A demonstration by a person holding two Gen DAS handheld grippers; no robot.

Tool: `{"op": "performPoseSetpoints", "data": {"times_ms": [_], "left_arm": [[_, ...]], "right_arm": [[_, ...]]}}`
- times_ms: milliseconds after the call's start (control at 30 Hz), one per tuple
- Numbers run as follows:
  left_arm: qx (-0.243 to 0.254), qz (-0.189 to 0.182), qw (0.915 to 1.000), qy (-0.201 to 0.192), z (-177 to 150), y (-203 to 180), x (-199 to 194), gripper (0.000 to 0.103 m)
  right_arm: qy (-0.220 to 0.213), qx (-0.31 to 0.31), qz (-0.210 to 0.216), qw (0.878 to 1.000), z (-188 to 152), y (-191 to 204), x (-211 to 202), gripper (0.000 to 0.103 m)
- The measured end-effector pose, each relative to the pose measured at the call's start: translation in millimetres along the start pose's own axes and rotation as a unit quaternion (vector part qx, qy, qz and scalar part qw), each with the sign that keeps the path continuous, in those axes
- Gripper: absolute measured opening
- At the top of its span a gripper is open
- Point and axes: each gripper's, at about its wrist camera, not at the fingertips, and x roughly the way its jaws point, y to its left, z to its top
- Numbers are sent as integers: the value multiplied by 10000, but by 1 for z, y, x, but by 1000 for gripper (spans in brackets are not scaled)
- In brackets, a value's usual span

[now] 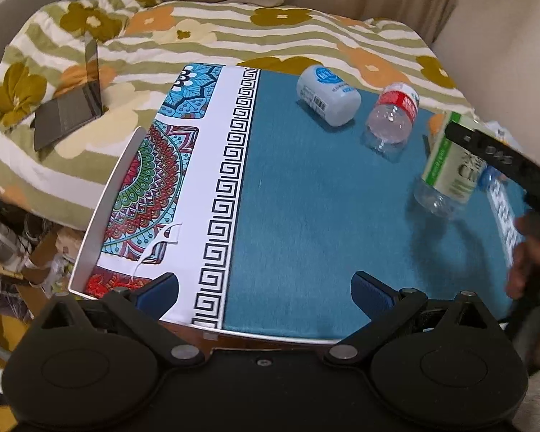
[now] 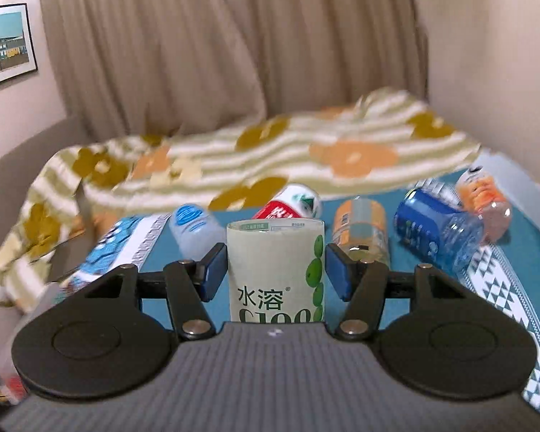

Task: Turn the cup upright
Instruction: 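Rotate the white-green cup open end up with the right tool and lower it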

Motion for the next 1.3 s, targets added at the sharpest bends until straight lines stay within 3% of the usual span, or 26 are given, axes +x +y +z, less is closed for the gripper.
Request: {"op": "performPoseSetpoints", "data": {"times_ms": [167,367,533,800,1033,1167,1267,1300], "left_arm": [[242,130,9996,66,-11,3,4,103],[319,128,9994,99,-15,6,8,103],[360,44,9993,71,-13,3,8,103],[327,-130,9993,114,-8,-5,11,103],[236,-191,9995,129,-8,-7,9,103],[171,-192,9996,116,-9,-7,7,103],[166,-178,9997,57,-8,-10,3,103],[165,-178,9997,30,-7,-11,2,103]], "right_arm": [[-447,-403,-312,9977,-24,12,5,74],[-556,-697,-310,9955,-44,15,-4,74],[-346,-731,-238,9964,-46,15,-18,74],[330,-562,-259,9975,-31,15,-22,74],[479,-740,-231,9958,-29,19,-21,74],[554,-815,-199,9949,-27,21,-21,81],[769,-774,-178,9939,-23,21,-18,103],[794,-737,-189,9939,-22,20,-19,103]]}}
